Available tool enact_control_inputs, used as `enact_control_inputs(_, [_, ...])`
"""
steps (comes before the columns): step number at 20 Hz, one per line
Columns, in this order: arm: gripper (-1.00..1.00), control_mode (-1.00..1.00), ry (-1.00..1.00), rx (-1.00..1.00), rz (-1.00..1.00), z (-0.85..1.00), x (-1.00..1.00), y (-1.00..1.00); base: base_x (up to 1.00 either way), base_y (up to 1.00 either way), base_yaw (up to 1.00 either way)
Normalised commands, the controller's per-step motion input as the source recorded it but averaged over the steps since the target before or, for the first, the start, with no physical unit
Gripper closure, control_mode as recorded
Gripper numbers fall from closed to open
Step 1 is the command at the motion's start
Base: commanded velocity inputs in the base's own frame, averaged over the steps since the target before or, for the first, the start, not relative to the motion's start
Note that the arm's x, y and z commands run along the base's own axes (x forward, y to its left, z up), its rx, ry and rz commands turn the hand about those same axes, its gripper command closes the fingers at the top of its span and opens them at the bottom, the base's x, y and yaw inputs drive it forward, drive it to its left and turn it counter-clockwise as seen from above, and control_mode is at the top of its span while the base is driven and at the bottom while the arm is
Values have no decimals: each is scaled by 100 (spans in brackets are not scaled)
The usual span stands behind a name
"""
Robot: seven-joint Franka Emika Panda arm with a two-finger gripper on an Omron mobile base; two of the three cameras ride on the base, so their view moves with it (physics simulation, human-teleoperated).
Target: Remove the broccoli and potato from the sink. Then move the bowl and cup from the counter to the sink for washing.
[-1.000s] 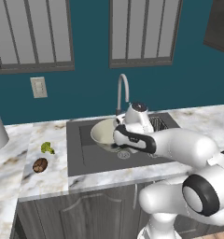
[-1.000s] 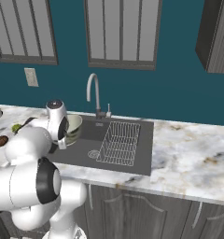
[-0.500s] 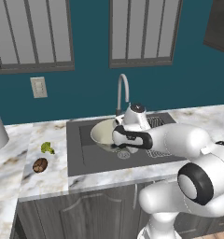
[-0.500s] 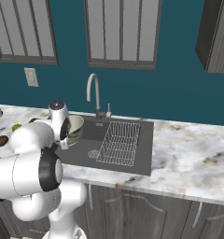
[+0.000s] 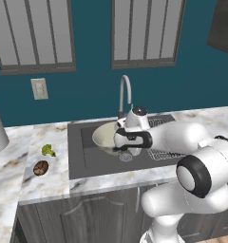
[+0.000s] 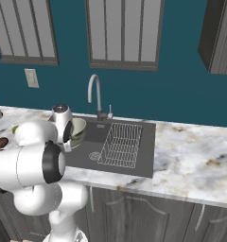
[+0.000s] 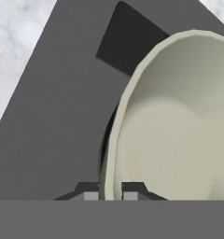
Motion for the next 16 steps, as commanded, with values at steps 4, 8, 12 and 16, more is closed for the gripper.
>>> enact_control_inputs(4, [100, -100, 0, 0, 4, -12, 12, -5, 0, 0, 0])
enact_control_inputs(8, [100, -100, 0, 0, 5, -11, 9, -6, 0, 0, 0])
enact_control_inputs(12, [100, -100, 0, 0, 5, -12, 8, -5, 0, 0, 0])
enact_control_inputs(16, [100, -100, 0, 0, 5, -12, 9, -6, 0, 0, 0])
